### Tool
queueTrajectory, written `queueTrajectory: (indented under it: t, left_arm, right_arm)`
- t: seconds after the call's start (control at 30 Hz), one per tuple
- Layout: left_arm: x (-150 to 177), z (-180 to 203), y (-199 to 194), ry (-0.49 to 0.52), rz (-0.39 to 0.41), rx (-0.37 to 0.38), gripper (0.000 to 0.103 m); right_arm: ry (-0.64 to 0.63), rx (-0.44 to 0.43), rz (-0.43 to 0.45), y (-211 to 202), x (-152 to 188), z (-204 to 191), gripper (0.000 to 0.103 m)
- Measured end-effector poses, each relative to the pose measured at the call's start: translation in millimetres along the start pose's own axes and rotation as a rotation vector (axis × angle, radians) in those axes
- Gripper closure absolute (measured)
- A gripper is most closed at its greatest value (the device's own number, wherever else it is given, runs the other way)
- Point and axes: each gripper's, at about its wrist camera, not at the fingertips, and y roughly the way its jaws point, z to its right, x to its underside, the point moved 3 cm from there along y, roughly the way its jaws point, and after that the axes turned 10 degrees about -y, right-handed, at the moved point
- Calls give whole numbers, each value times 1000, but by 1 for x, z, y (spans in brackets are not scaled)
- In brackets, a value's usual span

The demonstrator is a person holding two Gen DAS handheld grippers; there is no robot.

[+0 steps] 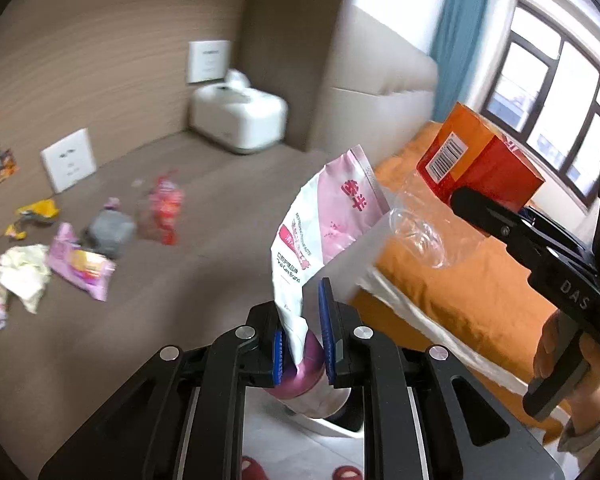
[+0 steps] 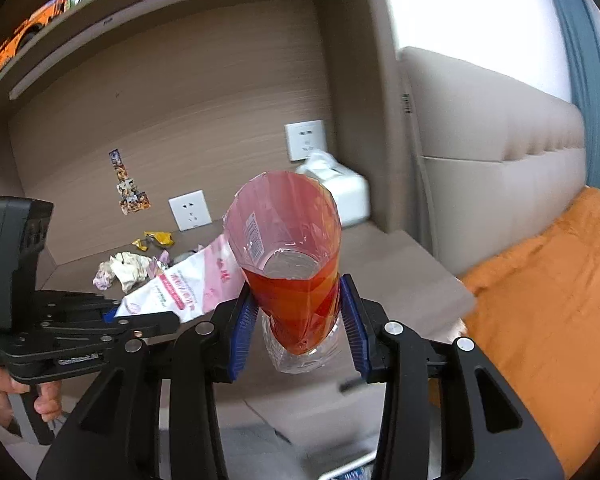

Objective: Collect trash
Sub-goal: 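Carry the cup and pink wrapper to the white bin and release both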

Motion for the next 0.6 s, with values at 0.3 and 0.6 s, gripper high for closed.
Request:
queueTrajectory:
  t: [0.3, 0.6]
  left_arm:
    - [62, 76, 33, 50, -103, 96, 89]
    - [116, 103, 87, 69, -208, 80, 89]
  right_arm:
    - [61, 97, -82, -64, 64, 35, 61]
    - [135, 134, -169, -74, 133, 69, 61]
